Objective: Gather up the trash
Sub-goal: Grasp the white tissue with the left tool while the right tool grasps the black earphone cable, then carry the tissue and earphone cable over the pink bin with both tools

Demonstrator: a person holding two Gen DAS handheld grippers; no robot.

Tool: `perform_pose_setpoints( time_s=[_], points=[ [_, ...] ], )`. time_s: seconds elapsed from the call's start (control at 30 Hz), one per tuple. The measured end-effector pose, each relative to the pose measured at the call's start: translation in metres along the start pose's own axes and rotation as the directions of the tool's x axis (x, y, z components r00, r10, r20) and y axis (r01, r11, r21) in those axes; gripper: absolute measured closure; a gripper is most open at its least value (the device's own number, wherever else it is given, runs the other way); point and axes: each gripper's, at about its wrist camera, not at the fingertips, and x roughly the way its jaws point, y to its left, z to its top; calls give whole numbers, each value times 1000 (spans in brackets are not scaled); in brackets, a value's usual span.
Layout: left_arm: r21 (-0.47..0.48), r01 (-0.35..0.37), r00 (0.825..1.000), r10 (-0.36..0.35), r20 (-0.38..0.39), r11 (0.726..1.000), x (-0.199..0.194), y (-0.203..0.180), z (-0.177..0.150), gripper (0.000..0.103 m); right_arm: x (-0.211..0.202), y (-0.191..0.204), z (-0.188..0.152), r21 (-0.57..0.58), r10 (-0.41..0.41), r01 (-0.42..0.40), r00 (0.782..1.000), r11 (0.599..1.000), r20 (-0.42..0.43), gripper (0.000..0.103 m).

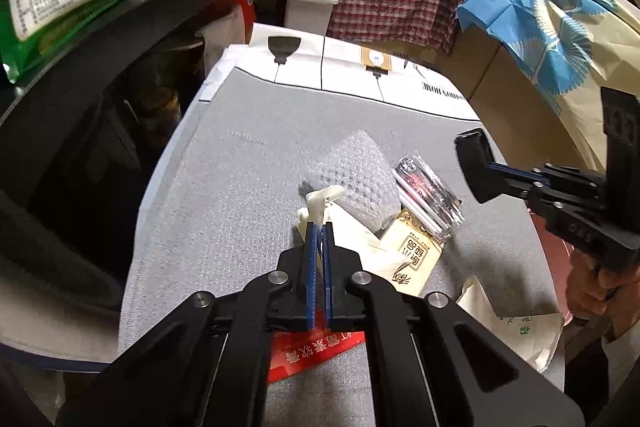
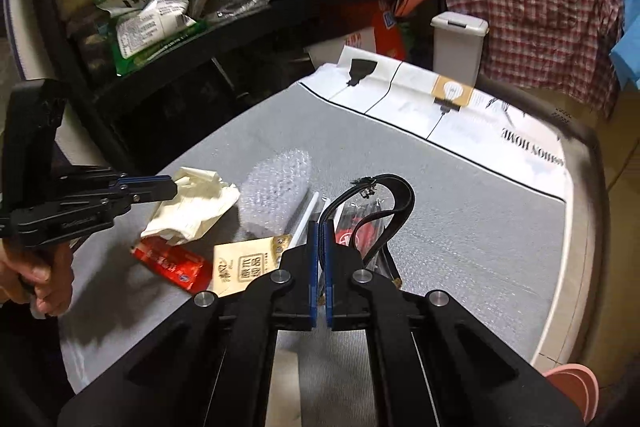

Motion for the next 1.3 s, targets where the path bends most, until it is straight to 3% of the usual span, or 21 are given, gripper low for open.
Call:
perform_pose_setpoints(
  time_s=[0.27,0.77,1.3],
  points=[
    [25,-9,999,8,36,1000,-19,-9,-4,101,-47,12,-6,-14,-47,48,998,999,40,100],
    [75,50,992,-58,108,996,-57,-34,-13,101,-124,33,-35,35,-145,142,982,989,117,100],
    [121,96,986,-111,122,988,-76,-79,-40,101,-194,1,-92,188,-301,271,941,944,154,100]
  ],
)
